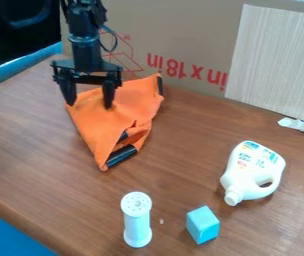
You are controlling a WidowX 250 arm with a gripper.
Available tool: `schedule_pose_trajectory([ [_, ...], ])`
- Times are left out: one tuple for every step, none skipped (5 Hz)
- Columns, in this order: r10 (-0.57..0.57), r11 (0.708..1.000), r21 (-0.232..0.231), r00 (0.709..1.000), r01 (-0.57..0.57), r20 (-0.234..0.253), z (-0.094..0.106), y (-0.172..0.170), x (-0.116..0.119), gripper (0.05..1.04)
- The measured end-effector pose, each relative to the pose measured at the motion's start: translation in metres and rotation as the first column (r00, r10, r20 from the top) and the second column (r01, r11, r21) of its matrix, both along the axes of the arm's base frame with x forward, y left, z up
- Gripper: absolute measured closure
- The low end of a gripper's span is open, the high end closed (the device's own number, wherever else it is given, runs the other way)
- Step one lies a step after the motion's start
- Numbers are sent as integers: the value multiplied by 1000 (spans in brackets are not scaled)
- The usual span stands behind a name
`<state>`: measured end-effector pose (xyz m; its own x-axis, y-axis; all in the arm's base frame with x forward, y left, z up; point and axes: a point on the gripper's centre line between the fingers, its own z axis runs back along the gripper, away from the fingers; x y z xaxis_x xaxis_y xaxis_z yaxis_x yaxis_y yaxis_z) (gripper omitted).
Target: Move the cloth from bottom left of the table to top right of the table
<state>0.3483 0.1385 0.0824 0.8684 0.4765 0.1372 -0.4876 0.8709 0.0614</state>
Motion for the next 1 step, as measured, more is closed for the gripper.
schedule_pose_trajectory([
  [18, 1000, 21, 1000, -19, 18, 44, -4, -10, 84],
])
